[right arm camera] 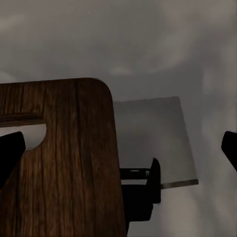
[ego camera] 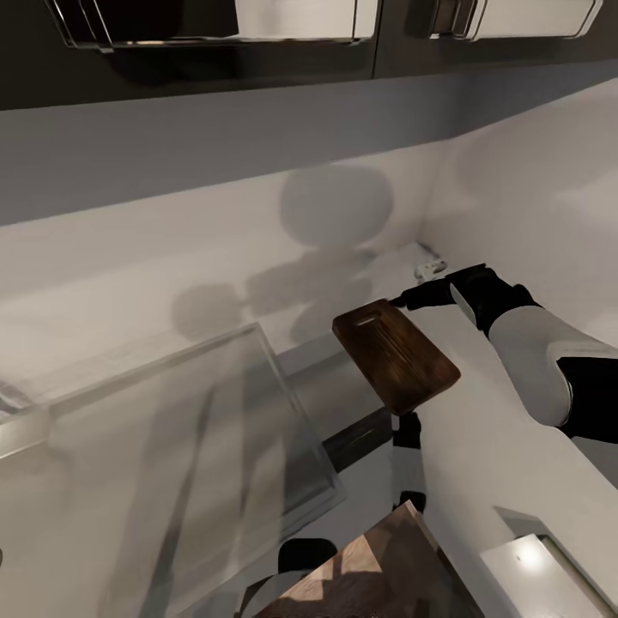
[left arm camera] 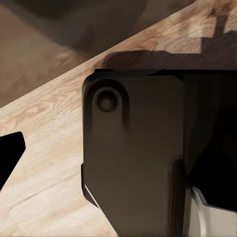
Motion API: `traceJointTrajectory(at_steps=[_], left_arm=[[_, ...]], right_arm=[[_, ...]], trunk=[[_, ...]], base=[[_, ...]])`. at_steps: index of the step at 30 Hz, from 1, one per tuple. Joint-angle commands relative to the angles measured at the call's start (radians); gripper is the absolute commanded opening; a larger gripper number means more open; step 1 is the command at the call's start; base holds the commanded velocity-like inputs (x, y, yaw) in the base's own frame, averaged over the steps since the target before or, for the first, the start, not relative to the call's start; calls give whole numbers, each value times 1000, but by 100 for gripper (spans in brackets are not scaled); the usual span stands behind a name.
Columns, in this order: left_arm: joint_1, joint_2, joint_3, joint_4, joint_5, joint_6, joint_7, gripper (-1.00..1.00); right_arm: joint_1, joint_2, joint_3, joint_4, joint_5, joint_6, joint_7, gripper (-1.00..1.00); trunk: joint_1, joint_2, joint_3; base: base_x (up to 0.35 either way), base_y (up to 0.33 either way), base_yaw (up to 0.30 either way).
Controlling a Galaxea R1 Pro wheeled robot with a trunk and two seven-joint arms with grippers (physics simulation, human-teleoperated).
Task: In the kitchen, take the Vidalia onion out of the sink, dice it on the chopping board with the paring knife, put the diced onion into the bowl on the countertop, then place both the paring knife and the chopping board into the sink.
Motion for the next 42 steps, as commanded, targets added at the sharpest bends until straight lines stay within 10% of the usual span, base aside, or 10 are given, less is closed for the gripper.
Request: traceJointTrajectory(at_steps=[1,42], left_arm=[[1,0,1,-2,0,-1,0,100],[1,0,-1,-2,0,-1,0,100]], right_arm=[[0,0,2,-2,4,4,6,100],[-1,56,-2,-13,3,4,-132,100]], trunk=[[0,-2,-3],[0,-2,-21]], base=[[0,0,0],[0,0,0]])
